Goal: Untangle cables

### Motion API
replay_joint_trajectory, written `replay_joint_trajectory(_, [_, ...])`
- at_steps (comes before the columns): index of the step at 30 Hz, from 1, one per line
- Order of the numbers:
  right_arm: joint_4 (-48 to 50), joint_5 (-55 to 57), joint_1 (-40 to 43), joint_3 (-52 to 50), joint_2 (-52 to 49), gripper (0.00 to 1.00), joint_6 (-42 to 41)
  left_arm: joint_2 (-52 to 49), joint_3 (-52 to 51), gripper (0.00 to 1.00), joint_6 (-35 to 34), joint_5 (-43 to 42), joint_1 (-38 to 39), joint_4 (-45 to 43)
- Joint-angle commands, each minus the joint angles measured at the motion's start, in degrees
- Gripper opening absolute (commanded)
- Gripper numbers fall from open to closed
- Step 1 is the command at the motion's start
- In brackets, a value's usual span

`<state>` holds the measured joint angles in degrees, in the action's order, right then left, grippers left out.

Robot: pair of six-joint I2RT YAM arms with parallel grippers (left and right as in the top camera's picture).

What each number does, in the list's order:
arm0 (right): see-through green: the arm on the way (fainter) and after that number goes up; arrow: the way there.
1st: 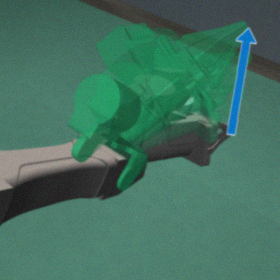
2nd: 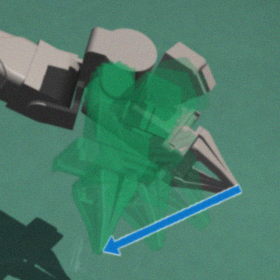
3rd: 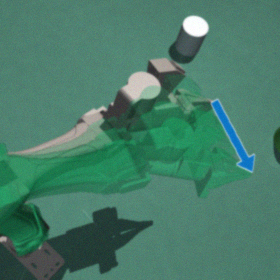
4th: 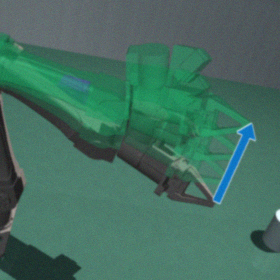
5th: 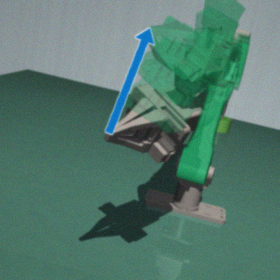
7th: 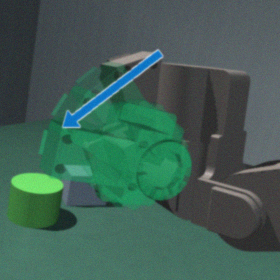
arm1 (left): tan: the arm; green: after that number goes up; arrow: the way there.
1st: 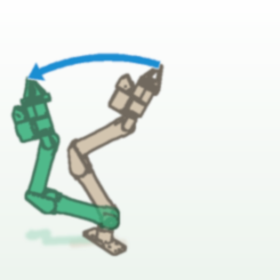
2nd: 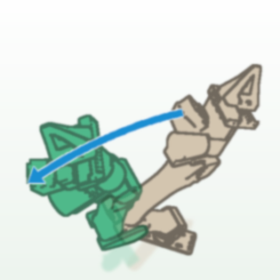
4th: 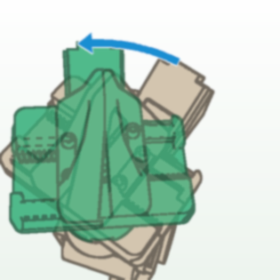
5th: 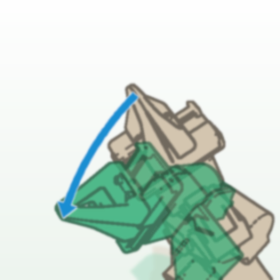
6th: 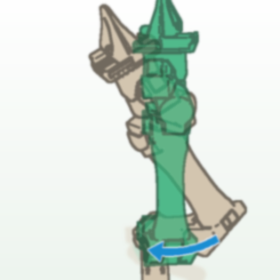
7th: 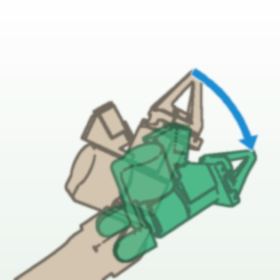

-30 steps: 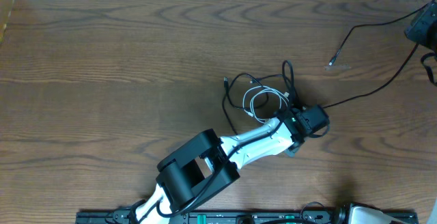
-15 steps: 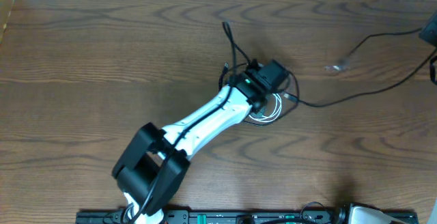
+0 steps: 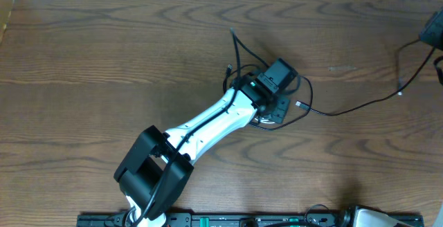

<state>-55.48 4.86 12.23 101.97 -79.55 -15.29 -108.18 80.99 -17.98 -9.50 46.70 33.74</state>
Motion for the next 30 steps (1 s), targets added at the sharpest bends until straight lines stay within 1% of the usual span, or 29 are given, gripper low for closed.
replay_joint_trajectory(1, [-0.33, -4.39, -0.33, 0.35, -0.09, 0.01, 1.18, -0.17, -0.15, 0.64, 0.09, -3.1, 1.4, -2.12])
replay_joint_trajectory(5, [-1.51, -4.39, -0.33, 0.35, -0.09, 0.01, 1.18, -0.7, -0.15, 0.65, 0.11, -2.86, 3.32, -7.19])
replay_joint_trajectory(6, [-2.08, -4.39, -0.33, 0.35, -0.09, 0.01, 1.18, -1.49, -0.15, 0.66, 0.11, -1.9, 3.96, -9.38])
replay_joint_trajectory(9, [-2.45, -4.37, -0.33, 0.35, -0.09, 0.01, 1.2, -3.28, -0.15, 0.67, 0.13, 1.49, 4.92, -11.82])
replay_joint_trajectory(11, [-2.49, -4.39, -0.33, 0.35, -0.09, 0.01, 1.18, -4.87, -0.15, 0.69, 1.31, 2.54, 5.42, -13.25])
replay_joint_trajectory(19, [-2.67, -4.42, -0.33, 0.35, -0.07, 0.01, 1.18, -9.86, -0.15, 0.73, 7.48, 2.69, 6.16, -15.58])
replay_joint_trajectory(30, [-3.32, -4.39, -0.33, 0.35, -0.07, 0.01, 1.18, -12.09, -0.15, 0.73, 11.93, 2.67, 7.04, -19.63])
